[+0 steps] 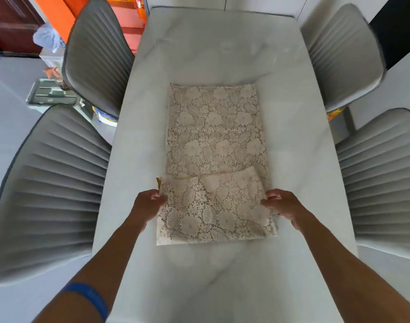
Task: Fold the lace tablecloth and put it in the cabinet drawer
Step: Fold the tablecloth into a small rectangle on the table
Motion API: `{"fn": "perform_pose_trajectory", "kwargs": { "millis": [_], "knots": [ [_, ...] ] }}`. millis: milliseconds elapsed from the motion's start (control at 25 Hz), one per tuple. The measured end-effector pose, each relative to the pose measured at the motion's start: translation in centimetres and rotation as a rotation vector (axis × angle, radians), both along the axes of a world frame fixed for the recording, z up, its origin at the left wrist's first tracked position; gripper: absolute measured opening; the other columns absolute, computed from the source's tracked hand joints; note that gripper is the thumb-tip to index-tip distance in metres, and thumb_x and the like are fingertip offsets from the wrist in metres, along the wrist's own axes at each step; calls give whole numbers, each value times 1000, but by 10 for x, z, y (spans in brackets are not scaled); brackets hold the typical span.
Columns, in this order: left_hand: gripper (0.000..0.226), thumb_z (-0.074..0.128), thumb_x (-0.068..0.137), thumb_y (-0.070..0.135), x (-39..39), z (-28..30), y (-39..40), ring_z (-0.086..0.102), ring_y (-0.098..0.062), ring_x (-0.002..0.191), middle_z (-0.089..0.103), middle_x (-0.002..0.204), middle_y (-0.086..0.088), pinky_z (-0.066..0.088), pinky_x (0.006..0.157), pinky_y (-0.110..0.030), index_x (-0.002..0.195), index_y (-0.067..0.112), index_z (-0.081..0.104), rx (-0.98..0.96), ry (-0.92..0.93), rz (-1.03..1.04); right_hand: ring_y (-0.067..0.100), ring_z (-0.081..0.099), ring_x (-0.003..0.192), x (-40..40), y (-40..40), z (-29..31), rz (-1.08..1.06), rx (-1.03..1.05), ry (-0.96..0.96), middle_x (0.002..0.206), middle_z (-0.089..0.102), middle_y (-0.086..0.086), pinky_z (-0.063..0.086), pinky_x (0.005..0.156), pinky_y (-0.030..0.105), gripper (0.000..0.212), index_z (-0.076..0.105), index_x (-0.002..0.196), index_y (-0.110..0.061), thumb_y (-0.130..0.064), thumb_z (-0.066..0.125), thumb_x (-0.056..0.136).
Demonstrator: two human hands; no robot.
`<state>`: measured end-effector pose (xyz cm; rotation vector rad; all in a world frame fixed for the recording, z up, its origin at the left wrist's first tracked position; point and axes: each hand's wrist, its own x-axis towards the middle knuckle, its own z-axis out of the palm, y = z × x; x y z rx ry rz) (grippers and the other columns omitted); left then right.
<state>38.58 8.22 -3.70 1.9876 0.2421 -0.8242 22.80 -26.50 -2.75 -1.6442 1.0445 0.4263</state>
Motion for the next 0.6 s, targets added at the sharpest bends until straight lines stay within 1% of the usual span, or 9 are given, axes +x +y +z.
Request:
{"fn": "perform_pose_trajectory", "kwargs": {
  "millis": [80, 160, 240, 320, 360, 400, 480, 520, 600],
  "knots": [
    [17, 63, 91, 18, 1, -17, -4, 58, -17, 65, 68, 73, -3, 41, 54, -22, 78, 9, 67, 69, -13, 38, 20, 64, 87, 8, 9, -20, 8, -65, 37, 97, 66, 2, 52, 74, 31, 35, 60, 106, -14, -20, 80, 78],
    [24, 62, 92, 20, -4, -28, -3, 55, -12, 63, 63, 69, 3, 41, 57, -24, 68, 18, 61, 96, -73, 72, 23, 66, 84, 9, 12, -34, -16, -160, 30, 94, 70, 5, 55, 74, 35, 28, 67, 100, -6, -21, 77, 79],
    [32, 61, 94, 26, -8, -31, -3, 51, -2, 63, 57, 67, 12, 40, 60, -24, 63, 25, 54, 105, -140, 71, 23, 69, 84, 3, 9, -39, -91, -126, -6, 93, 74, 6, 58, 76, 38, 19, 73, 97, -12, -19, 74, 80],
    [36, 59, 95, 32, -11, -32, -4, 48, -7, 60, 54, 63, 10, 38, 60, -28, 62, 22, 50, 111, -168, 54, 24, 70, 84, -7, 9, -39, -119, -98, -18, 90, 74, 5, 59, 78, 41, 4, 72, 85, -19, -18, 72, 81],
    [37, 59, 94, 34, -12, -32, -6, 47, -12, 60, 53, 62, 7, 37, 62, -30, 62, 20, 49, 109, -162, 49, 23, 70, 80, -11, 10, -39, -111, -119, -9, 86, 74, 5, 58, 74, 38, 2, 70, 80, -19, -18, 70, 82],
    [35, 60, 94, 34, -12, -33, -9, 49, -15, 65, 54, 66, 6, 39, 66, -32, 65, 16, 50, 110, -138, 50, 22, 68, 75, -13, 9, -39, -100, -148, 5, 81, 73, 5, 55, 68, 34, 8, 69, 75, -18, -18, 69, 83],
    [28, 62, 92, 34, -13, -35, -12, 54, -19, 85, 59, 83, 6, 43, 79, -37, 78, 13, 53, 124, -87, 48, 21, 64, 68, -15, 8, -38, -94, -171, 16, 72, 69, 5, 48, 59, 28, 14, 67, 70, -16, -18, 67, 85],
    [24, 62, 92, 34, -14, -36, -12, 55, -21, 90, 60, 86, 4, 43, 81, -37, 79, 15, 53, 130, -88, 40, 21, 63, 67, -16, 7, -38, -95, -159, 17, 70, 68, 4, 47, 57, 26, 16, 66, 70, -16, -18, 67, 86],
    [22, 61, 93, 33, -15, -38, -13, 58, -29, 87, 60, 84, 0, 45, 77, -39, 78, 17, 55, 143, -122, 45, 20, 64, 68, -17, 3, -37, -92, -125, 8, 72, 68, 4, 47, 55, 25, 14, 68, 73, -15, -18, 67, 87]
  ]
}}
